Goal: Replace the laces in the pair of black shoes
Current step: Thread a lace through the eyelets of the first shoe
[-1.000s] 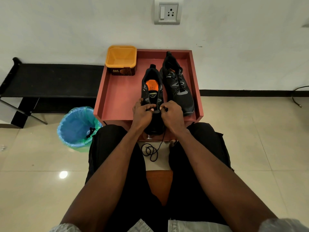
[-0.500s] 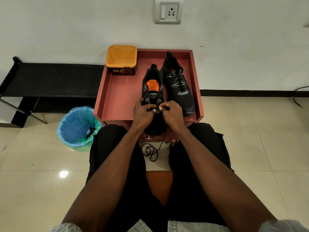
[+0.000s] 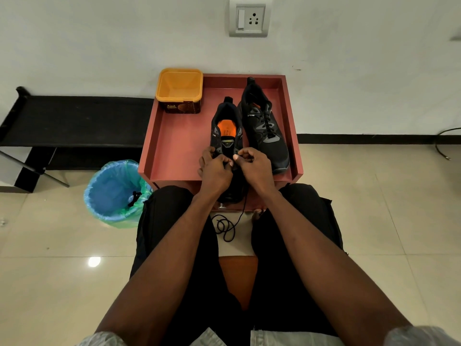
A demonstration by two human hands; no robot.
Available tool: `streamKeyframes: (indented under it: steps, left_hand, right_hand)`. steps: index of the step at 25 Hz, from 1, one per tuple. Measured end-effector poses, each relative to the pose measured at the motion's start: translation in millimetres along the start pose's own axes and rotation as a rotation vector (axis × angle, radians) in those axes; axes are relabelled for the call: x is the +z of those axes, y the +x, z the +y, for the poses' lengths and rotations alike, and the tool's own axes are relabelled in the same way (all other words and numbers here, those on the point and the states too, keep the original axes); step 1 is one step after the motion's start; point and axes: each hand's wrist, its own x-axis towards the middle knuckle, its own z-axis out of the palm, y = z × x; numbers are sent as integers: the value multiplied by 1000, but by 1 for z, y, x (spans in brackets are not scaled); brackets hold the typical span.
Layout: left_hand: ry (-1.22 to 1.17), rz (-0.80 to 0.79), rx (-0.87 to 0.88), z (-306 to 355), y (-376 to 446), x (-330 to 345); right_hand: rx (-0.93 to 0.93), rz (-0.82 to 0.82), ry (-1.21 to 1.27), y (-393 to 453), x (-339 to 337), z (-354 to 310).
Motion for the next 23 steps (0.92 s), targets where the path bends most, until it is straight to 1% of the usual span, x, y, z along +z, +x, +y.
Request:
streamKeyframes:
  steps: [4,5,6,7,8,9,10,11,12,13,14,15,18,19,20,21,22,23]
  left_hand:
    - [102,73,128,-4,-6,5]
    - [89,116,168,-4,-7,3]
    - [21,166,186,-3,-9,0]
    - [-109,201,156,-2,-9,-4]
    - [-296,211,79,0,-10,-10]
    - [-537,185,-14,3,-12,-19]
    - [-811,125,-89,5,-15,-28]
    - [-1075,52,-117,6,-19,-39]
    - [-1267,-40,-127,5,-23,-49]
    - [-1342,-149,-151,5,-27,-59]
    - [-1297,-268,-210,1,-30,-66]
    - [-1159,-421,-280,-3,-35,-72]
    - [-491,-1037,-416,-20,-61,-70]
    - [-285,-1203,-449,-23,-70,-65]
    - [-129,-1288,-462,-25,-74,-60]
    - [-45,-1284,-457,-26,-76,-57]
    - [-41,-1205,-431,-26,-72,-54]
    - [-88,-1069,-371,-25,-66,-53]
  right_hand:
    - [30,29,-58,1,-1,-7]
    - [21,37,-94,1,-1,-9]
    - [6,44,-128,0,-1,-11]
    - [-5,51,-146,0,-1,-12]
    - [-5,57,-148,0,-1,-13]
    - [7,58,-137,0,-1,-13]
    - [27,53,-128,1,-1,-13]
    - [45,47,-124,1,-1,-12]
    - [60,43,-128,1,-2,-11]
    - [68,41,-132,2,-3,-10]
    - [72,38,-133,1,-4,-10]
    - [76,33,-129,1,-5,-10]
    - [102,33,-133,0,-4,-12]
    - [105,39,-142,-1,-3,-13]
    - [108,41,-153,-1,-2,-14]
    - [113,41,-159,-1,-1,-14]
    - [122,34,-166,-1,-2,-14]
    - [134,26,-171,-1,-2,-12]
